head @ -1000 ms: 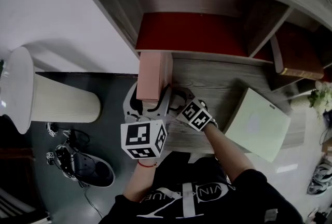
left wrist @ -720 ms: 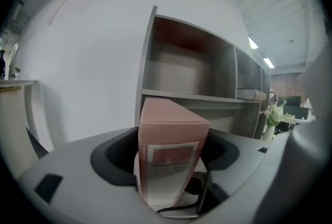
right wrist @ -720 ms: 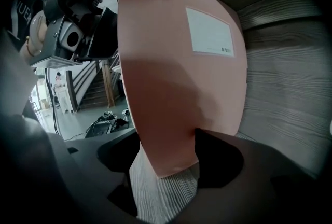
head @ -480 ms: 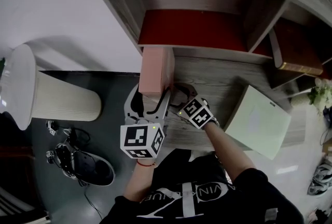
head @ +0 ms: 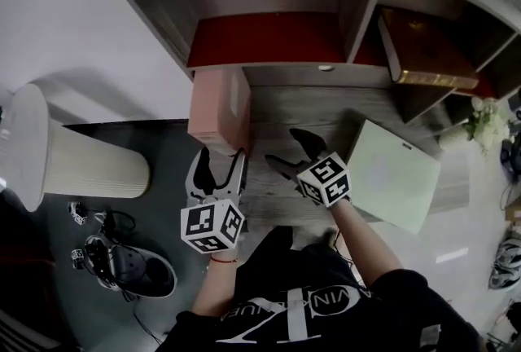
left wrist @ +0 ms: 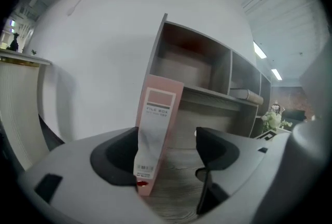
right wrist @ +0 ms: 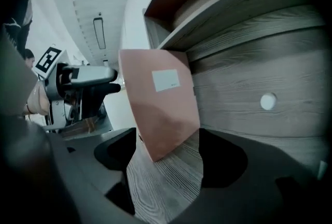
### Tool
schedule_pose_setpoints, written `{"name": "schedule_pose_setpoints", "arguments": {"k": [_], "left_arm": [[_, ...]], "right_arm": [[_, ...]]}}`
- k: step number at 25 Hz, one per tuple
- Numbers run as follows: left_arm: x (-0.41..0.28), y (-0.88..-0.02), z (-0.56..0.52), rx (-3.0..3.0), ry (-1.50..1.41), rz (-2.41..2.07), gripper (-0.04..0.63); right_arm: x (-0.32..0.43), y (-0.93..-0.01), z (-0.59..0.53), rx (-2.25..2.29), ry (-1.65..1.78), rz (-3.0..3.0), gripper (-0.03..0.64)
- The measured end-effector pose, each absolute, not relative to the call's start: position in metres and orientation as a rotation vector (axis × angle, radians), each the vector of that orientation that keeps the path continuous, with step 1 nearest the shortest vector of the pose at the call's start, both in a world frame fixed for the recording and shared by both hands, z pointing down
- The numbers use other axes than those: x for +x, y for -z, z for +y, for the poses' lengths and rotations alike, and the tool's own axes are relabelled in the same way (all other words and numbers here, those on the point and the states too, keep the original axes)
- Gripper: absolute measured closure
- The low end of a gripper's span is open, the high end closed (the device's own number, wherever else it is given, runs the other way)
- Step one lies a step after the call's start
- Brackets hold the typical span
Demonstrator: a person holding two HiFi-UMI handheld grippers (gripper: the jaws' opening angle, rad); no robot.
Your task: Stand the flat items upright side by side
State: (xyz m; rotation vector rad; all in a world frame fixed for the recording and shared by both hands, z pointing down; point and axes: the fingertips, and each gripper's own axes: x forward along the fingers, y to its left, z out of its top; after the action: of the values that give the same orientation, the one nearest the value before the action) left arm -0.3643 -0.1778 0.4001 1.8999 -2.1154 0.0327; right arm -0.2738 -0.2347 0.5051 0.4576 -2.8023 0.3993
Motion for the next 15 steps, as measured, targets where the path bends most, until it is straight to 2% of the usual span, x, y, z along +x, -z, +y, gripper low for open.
{"name": "schedule_pose_setpoints", "arguments": {"k": [8, 15], "left_arm": [[-0.323, -0.417, -0.159, 1.688, -0.101, -2.275, 0.25], [-0.224, -0.47, -0.191, 1.869, -0.136, -1.902, 0.244]], "right_arm": [[-0.166, -0.504, -0.235, 0.699, -0.478, -2.768, 0.23], [-0.059, -0.526, -0.222, 0.928, -0.463, -2.608, 0.23]]}}
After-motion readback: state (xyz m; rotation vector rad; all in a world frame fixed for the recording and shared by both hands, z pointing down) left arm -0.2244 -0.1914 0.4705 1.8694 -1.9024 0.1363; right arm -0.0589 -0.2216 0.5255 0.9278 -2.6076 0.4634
